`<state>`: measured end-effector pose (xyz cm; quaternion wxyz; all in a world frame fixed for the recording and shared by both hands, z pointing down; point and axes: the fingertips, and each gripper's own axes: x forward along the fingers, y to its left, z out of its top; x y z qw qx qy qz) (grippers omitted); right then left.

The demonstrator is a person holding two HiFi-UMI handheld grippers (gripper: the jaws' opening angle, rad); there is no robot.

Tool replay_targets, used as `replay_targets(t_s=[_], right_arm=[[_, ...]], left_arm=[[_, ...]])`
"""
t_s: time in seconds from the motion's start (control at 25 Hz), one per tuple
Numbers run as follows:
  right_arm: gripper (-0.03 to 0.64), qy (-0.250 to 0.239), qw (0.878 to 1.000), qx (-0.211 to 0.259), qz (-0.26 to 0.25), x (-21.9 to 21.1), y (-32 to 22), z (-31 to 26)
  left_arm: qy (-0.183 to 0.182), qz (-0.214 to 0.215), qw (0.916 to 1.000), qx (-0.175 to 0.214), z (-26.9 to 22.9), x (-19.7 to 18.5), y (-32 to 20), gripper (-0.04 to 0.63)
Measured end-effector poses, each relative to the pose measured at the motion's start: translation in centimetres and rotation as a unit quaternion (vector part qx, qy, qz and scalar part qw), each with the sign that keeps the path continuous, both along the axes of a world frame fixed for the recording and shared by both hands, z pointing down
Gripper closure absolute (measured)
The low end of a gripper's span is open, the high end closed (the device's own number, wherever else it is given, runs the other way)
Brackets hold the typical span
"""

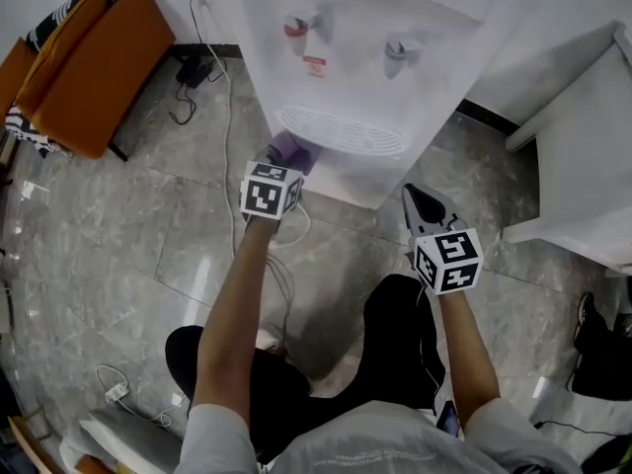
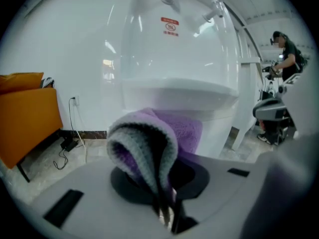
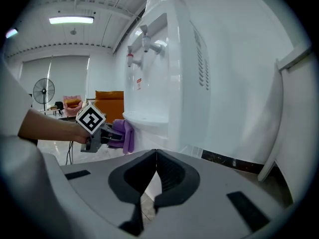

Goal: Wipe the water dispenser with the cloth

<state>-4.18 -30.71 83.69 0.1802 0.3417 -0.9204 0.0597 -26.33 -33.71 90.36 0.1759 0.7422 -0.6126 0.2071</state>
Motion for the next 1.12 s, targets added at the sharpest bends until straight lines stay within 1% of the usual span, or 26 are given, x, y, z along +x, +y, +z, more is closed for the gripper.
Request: replay_targets(t_s=[0.08, 0.2, 0.24, 0.32, 0.4, 0.48, 0.56, 0.6, 0.72, 0.84, 0.92, 1.0, 1.12], right_arm=[[0.603, -0.009, 1.000, -0.001, 0.012, 0.8, -0.7, -0.2], [0.603, -0.016, 1.000, -0.004, 0.025, 1.9, -0.6, -0.2], [0.603, -0.016, 0.999, -0.001, 0.027, 2.2, -0.6, -0.3], [0.603, -0.014, 0.999, 0.005, 0.033, 2.8, -0.6, -0.7], [0.603, -0.010, 0.999, 0.009, 0.037, 3.5, -0.6, -0.6], [0.603, -0.007, 0.999, 0.009, 0.042, 3.9, -0.6, -0.4], [0.603, -0.005, 0.999, 0.008, 0.046, 4.3, -0.2, -0.1], [0.601, -0.003, 0.999, 0.009, 0.046, 4.5, 0.1, 0.1], [0.603, 0.000, 0.999, 0.012, 0.048, 5.0, 0.3, 0.8], [0.603, -0.012, 0.997, 0.002, 0.070, 5.8, -0.6, 2.0], [0.603, -0.010, 0.997, 0.000, 0.082, 5.8, -1.1, 2.9], [0.603, -0.006, 0.996, 0.008, 0.090, 5.5, -1.9, 3.6], [0.603, -0.009, 0.994, 0.019, 0.104, 5.7, -3.2, 4.5]], left_arm=[[0.015, 0.000, 0.9999, -0.003, -0.2, 0.3, -0.1, 0.537], [0.042, 0.010, 0.9991, 0.003, -0.4, 2.4, 0.1, 0.537], [0.048, 0.019, 0.9986, 0.007, -0.6, 3.3, 0.1, 0.537], [0.055, 0.058, 0.9967, 0.013, -0.9, 5.9, -0.1, 0.536], [0.045, 0.102, 0.9936, 0.018, -1.1, 8.9, -0.2, 0.535], [0.040, 0.115, 0.9923, 0.022, -1.2, 10.8, -0.5, 0.535], [0.048, 0.120, 0.9914, 0.024, -0.9, 12.4, -0.7, 0.537], [0.048, 0.129, 0.9902, 0.023, -0.7, 13.5, -0.7, 0.537], [0.027, 0.164, 0.9860, 0.016, 0.2, 16.6, -0.7, 0.537], [0.014, 0.209, 0.9777, 0.007, 1.2, 20.0, -1.1, 0.537], [-0.003, 0.234, 0.9721, 0.015, 1.9, 22.0, -1.1, 0.537], [-0.001, 0.233, 0.9720, 0.030, 2.1, 23.2, -1.3, 0.537], [0.021, 0.216, 0.9748, 0.053, 2.1, 23.4, -1.5, 0.537]])
